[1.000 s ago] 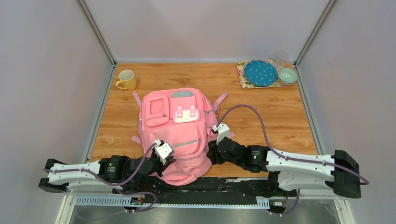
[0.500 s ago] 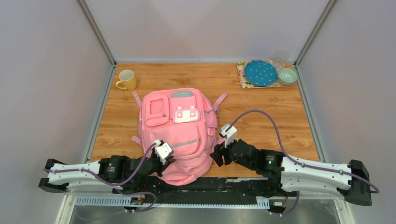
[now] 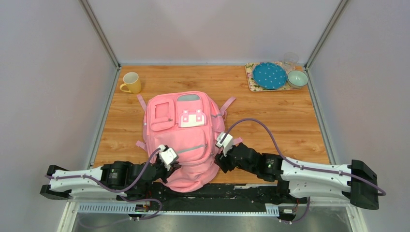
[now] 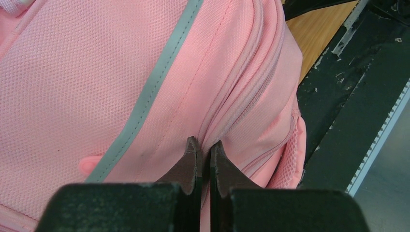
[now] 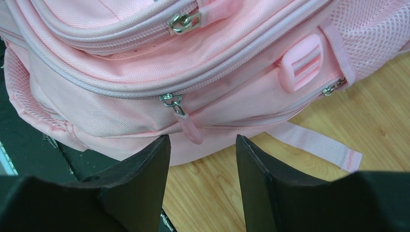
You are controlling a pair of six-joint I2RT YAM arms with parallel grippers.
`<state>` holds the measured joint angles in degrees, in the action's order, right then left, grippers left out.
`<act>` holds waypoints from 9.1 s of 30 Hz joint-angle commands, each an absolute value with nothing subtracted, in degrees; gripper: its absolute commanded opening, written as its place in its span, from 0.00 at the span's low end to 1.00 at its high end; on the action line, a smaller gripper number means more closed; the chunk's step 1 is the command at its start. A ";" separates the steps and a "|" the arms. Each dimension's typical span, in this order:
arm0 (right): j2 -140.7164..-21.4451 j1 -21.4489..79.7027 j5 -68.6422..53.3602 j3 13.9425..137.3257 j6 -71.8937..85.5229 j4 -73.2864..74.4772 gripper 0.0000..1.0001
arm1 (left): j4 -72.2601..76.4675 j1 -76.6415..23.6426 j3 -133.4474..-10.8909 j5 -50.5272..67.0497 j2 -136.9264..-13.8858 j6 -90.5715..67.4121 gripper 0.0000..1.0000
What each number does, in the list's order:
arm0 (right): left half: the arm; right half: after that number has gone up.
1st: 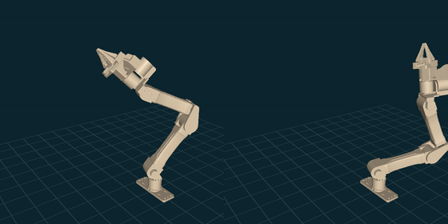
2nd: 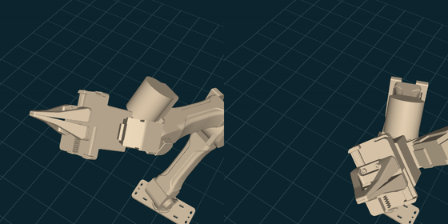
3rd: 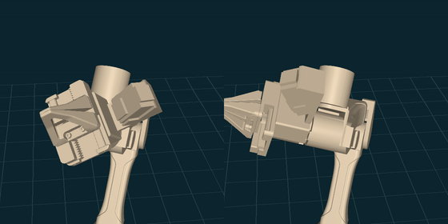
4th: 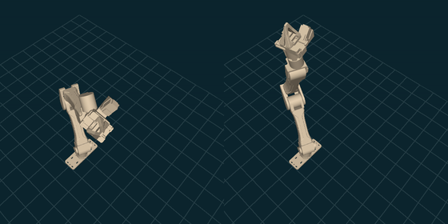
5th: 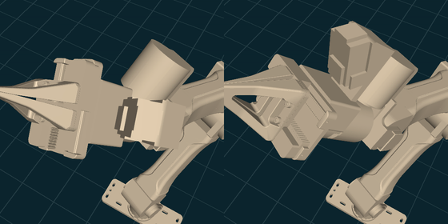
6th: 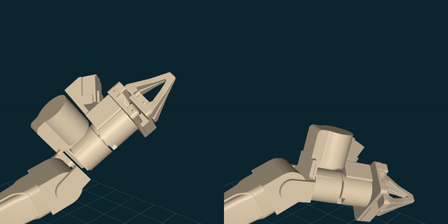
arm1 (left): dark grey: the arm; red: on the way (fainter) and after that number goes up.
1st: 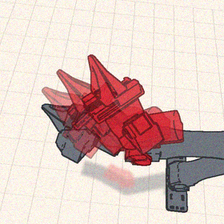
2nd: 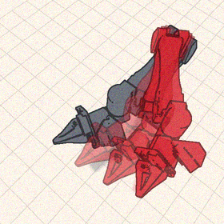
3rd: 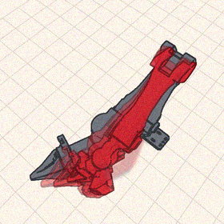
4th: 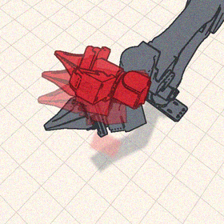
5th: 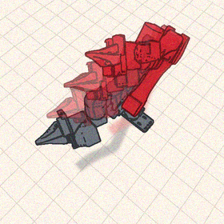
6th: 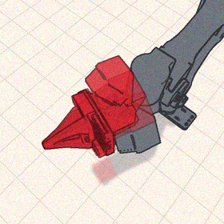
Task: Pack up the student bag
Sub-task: Zip the student bag at the center of the board.
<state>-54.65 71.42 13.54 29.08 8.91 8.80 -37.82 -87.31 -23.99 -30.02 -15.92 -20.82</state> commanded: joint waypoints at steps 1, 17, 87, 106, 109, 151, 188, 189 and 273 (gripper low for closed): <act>-53.62 70.84 9.85 30.59 4.75 3.78 0.56 | -39.90 -87.36 -25.23 -28.83 -14.85 -26.19 0.00; -57.83 62.76 -10.98 32.34 1.14 1.32 0.42 | -39.64 -87.36 -25.05 -28.48 -15.12 -26.28 0.00; -46.69 48.95 -11.96 39.12 8.26 19.33 0.00 | -39.90 -87.36 -40.95 -0.35 -41.04 -6.60 0.00; -64.15 47.64 13.27 50.36 8.35 25.66 0.00 | -45.53 -87.36 -37.00 3.78 -25.05 -18.19 0.00; -66.26 46.41 12.49 52.47 8.61 30.39 0.00 | -45.53 -87.36 -36.65 4.13 -24.53 -19.25 0.00; -64.25 32.61 -7.66 54.67 18.36 36.57 0.00 | -47.29 -87.36 -39.37 -22.66 -27.56 -22.95 0.00; -59.42 20.39 -5.62 53.27 21.35 34.29 0.48 | -32.61 -49.31 -42.01 12.66 -44.47 -18.98 0.66; -59.41 19.87 -6.41 52.48 23.53 32.62 0.48 | -32.43 -49.31 -42.27 12.31 -44.91 -19.42 0.66; -62.67 20.04 -19.51 25.40 70.49 -16.35 0.25 | -24.61 -49.04 -23.38 -4.04 -44.74 -32.87 0.66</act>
<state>-62.65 19.46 -18.31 25.08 71.22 -12.25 -19.86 -49.41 -25.74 -2.70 -43.86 -32.73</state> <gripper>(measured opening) 0.291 0.662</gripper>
